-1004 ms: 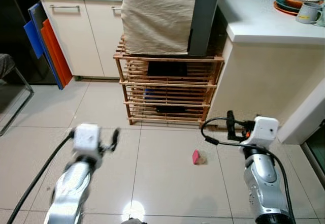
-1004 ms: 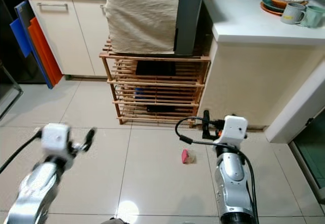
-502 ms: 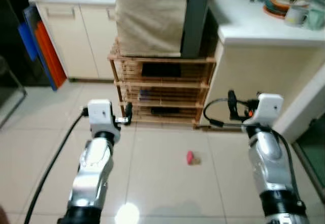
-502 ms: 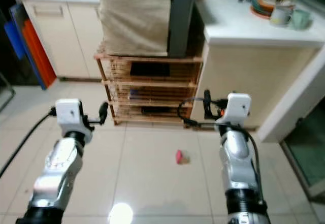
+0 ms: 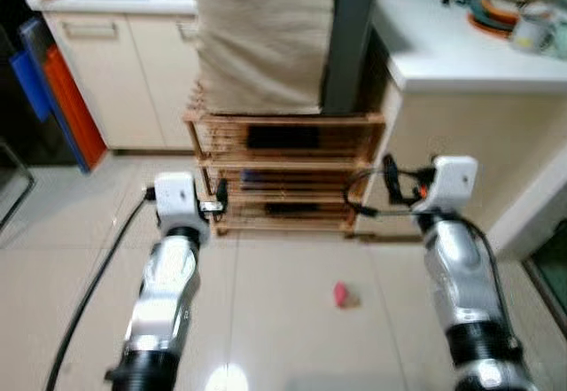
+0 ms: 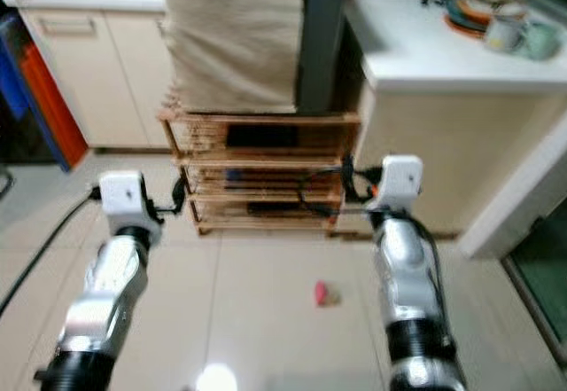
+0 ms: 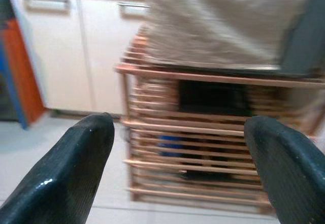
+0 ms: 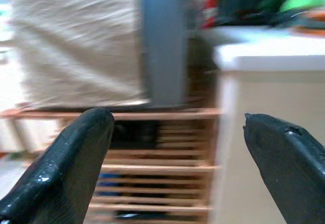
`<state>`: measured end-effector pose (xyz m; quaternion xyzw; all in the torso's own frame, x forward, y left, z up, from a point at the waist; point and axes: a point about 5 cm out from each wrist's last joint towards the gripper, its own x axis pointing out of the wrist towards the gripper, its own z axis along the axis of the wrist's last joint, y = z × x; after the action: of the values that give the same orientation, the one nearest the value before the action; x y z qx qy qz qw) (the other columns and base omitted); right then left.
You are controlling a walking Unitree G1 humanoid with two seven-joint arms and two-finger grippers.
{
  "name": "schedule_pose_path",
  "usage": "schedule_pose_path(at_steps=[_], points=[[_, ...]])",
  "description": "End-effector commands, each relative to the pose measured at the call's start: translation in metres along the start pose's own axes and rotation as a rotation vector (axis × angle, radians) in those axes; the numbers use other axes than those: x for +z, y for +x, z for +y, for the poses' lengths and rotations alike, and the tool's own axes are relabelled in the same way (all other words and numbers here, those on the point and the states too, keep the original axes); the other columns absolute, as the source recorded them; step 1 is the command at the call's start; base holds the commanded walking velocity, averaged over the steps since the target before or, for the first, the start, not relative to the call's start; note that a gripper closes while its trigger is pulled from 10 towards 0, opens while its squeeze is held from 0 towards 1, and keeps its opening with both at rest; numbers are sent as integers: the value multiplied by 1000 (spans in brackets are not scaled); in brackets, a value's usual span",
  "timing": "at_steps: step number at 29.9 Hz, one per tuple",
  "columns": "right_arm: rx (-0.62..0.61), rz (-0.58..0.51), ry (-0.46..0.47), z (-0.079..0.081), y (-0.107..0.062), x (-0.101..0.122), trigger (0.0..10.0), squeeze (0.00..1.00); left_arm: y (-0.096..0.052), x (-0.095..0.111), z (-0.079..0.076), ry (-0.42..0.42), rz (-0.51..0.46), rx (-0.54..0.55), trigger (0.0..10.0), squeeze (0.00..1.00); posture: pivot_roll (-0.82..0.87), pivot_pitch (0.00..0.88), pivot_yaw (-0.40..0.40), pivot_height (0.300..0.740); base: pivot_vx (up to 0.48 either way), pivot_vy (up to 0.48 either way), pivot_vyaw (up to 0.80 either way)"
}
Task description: Restocking fridge
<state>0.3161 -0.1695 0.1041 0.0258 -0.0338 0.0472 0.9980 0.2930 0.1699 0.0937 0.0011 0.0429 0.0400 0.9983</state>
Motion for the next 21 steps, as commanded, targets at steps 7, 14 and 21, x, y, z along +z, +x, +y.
schedule_pose_path(at_steps=[7, 14, 21], points=[[-34, -15, -25, -16, 0, 5, 10000, 0, 8, 3, -11, -12, -11, -41, 10000, 0, -198, 0, 1, 740, 335, 341, 0], [-54, -12, -29, -20, -1, 5, 10000, 0, 11, 4, -13, -10, -18, -51, 10000, 0, -204, 0, 10, 740, 305, 373, 0], [-64, -31, -28, -19, 8, 11, 10000, 0, 18, 10, -13, 6, -37, -69, 10000, 0, -211, 0, 31, 740, 303, 374, 0]])
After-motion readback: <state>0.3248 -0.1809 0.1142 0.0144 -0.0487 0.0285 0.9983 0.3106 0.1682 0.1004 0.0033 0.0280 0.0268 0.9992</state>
